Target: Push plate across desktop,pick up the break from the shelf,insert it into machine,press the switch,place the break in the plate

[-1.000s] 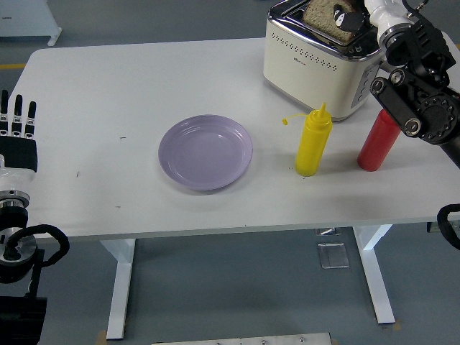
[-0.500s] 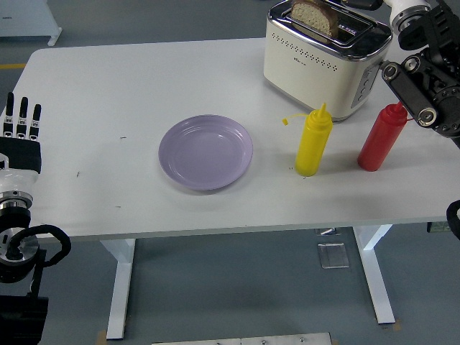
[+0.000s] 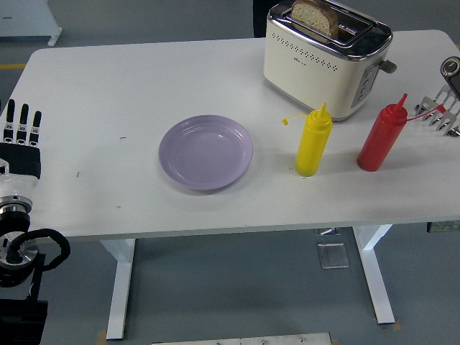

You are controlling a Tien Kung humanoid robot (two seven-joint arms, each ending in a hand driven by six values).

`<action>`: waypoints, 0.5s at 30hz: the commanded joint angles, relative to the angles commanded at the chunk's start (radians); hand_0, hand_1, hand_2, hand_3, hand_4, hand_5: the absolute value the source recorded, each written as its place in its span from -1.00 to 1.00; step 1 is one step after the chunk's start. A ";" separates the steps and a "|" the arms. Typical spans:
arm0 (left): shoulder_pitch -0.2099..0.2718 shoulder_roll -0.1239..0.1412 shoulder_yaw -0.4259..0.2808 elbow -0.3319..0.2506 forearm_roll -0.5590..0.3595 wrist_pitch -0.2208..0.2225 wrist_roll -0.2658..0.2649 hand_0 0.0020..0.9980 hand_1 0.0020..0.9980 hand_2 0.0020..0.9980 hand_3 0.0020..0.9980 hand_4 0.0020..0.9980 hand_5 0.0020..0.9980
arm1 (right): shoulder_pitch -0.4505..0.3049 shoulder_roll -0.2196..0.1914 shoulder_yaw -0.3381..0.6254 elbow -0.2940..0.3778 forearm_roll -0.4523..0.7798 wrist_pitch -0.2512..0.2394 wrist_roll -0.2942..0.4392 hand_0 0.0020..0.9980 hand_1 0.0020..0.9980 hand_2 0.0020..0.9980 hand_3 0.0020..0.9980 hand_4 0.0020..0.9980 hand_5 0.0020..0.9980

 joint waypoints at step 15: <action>0.000 0.000 0.009 -0.008 0.004 0.000 -0.001 0.70 0.70 0.69 0.57 0.13 1.00 | -0.154 -0.109 0.069 0.125 -0.093 0.287 -0.027 -0.56 -0.46 0.17 0.02 -0.55 -1.00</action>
